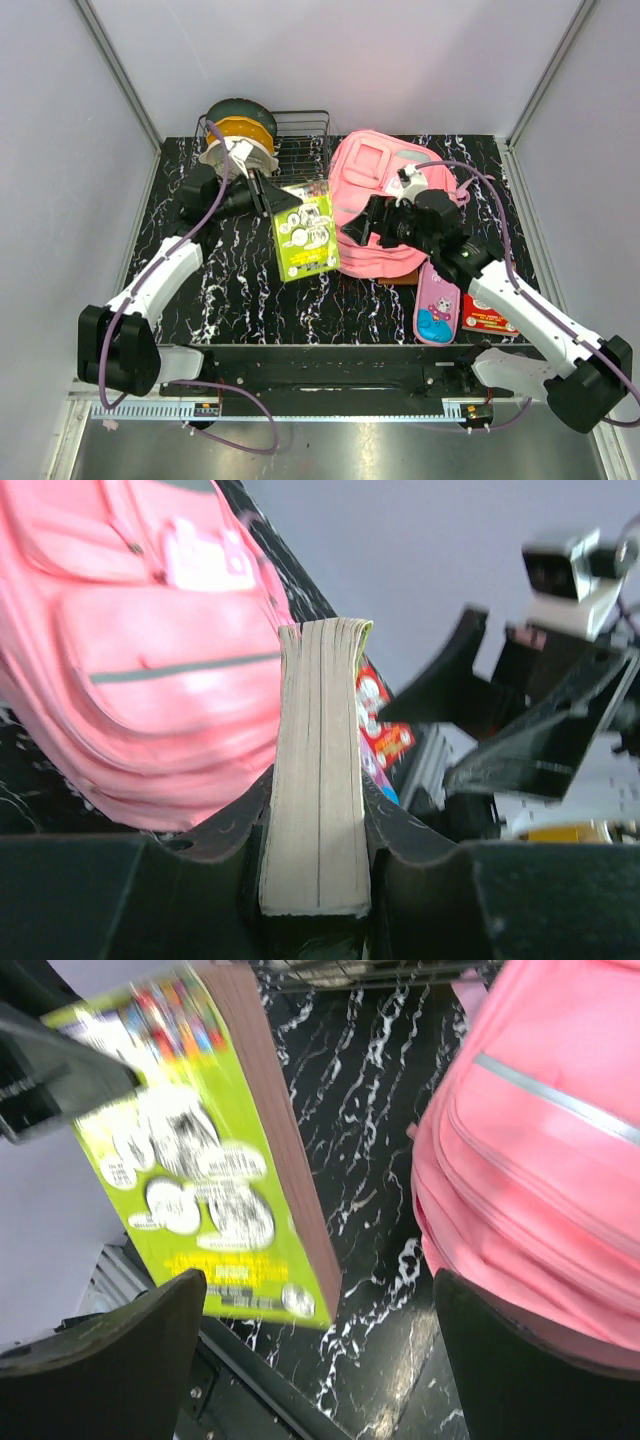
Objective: Pack the student bag
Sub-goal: Pick up the book from the center of the board.
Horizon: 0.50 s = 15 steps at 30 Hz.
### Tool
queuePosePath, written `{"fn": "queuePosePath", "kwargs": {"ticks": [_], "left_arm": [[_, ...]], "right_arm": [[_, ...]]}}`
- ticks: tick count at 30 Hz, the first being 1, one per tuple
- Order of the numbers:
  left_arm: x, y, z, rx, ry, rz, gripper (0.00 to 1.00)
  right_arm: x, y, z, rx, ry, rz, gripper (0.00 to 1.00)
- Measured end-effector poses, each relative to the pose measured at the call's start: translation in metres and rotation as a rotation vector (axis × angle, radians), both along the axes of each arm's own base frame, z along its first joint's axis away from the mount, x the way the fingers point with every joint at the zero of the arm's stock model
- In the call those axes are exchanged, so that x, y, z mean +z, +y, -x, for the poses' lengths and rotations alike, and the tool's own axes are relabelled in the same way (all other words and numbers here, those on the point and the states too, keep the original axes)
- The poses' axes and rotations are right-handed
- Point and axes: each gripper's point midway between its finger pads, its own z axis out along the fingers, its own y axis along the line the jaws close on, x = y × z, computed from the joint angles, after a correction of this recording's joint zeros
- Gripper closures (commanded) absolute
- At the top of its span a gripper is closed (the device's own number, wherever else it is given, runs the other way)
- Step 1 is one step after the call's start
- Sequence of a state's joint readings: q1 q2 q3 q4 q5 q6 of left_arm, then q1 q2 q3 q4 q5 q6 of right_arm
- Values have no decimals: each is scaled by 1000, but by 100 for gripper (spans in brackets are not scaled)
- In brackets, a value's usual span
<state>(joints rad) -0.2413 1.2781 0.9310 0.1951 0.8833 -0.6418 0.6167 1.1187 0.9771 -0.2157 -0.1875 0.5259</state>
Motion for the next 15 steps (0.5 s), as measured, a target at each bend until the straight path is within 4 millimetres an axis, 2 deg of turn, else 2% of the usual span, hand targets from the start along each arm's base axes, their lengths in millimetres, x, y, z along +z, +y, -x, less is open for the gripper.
{"fn": "queuePosePath", "kwargs": {"ticks": [4, 12, 15], "left_arm": [[11, 13, -33, 146, -2, 56, 100], [33, 10, -79, 238, 4, 277, 100], [36, 7, -87, 231, 30, 350, 100]], "right_arm": [[-11, -8, 1, -72, 71, -46, 1], [-43, 15, 22, -50, 262, -370, 2], [-40, 25, 18, -36, 297, -447, 2]]}}
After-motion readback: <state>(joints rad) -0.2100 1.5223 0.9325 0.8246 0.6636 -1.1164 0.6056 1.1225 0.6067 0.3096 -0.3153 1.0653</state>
